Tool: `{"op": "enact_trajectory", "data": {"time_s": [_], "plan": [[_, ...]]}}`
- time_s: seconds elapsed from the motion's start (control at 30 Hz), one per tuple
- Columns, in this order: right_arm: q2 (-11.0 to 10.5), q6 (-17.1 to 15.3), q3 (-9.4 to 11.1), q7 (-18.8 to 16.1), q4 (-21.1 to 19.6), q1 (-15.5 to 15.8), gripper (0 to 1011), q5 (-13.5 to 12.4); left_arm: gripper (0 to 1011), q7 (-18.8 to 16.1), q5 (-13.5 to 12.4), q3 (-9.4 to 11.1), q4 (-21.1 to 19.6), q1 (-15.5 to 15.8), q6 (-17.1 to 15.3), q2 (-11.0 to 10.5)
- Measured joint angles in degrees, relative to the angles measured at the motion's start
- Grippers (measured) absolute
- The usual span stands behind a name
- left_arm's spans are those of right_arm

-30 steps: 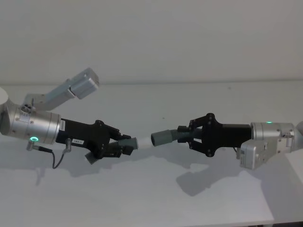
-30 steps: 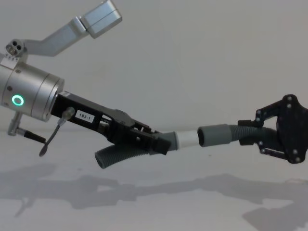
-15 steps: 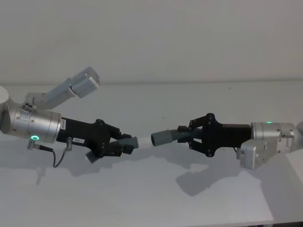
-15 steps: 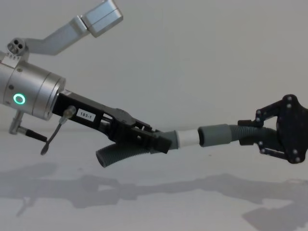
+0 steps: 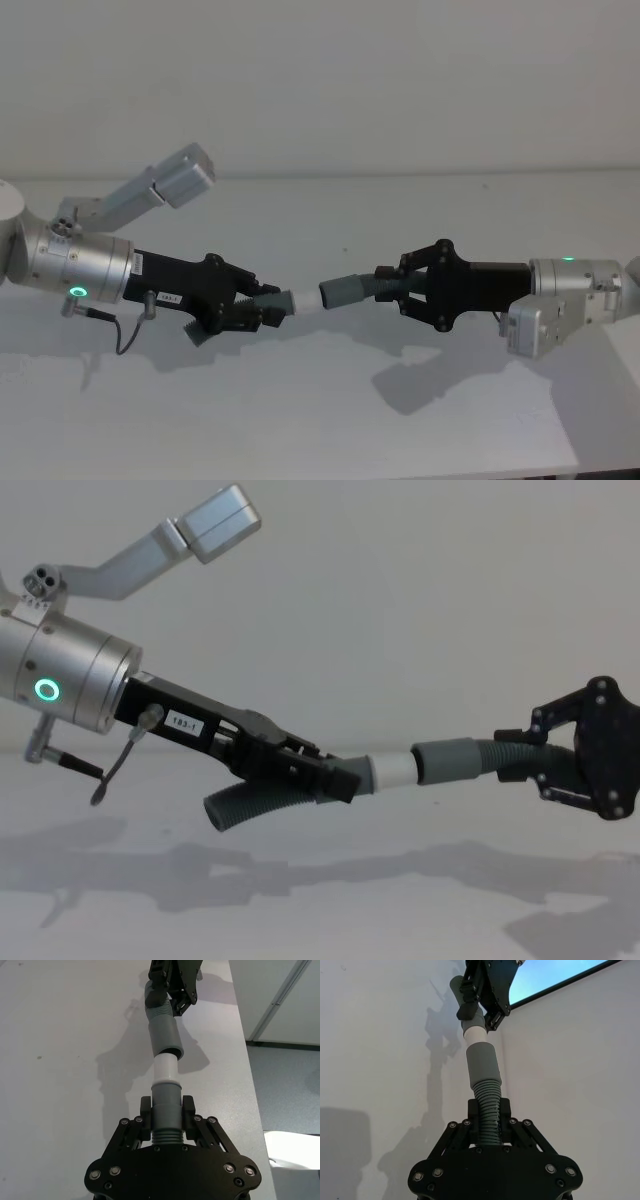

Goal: Use both hands to pick up one end of the pipe from the table, align the ends, and insert them.

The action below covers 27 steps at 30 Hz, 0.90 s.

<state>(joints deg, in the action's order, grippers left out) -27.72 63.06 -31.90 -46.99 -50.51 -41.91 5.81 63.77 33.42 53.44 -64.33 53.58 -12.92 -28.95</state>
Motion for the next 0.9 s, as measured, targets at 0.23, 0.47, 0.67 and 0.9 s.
{"op": "enact_trajectory", "data": {"time_s": [0.23,0.47,0.67,0.9], "plan": [[0.0,0.0,0.0,0.0,0.0,0.0,210,0.0,327,0.1,-0.1,0.0,0.2,0.1,0.1,0.2],[0.0,0.0,0.0,0.0,0.0,0.0,210,0.0,327,0.2,-0.1,0.1,0.2,0.1,0.1,0.2],[0.0,0.0,0.0,0.0,0.0,0.0,210,0.0,327,0.2,-0.1,0.1,0.0,0.0,0.2,0.1],[0.0,0.0,0.0,0.0,0.0,0.0,210,0.0,327,0.2,-0.1,0.0,-0.2,0.0,0.3,0.0]]}}
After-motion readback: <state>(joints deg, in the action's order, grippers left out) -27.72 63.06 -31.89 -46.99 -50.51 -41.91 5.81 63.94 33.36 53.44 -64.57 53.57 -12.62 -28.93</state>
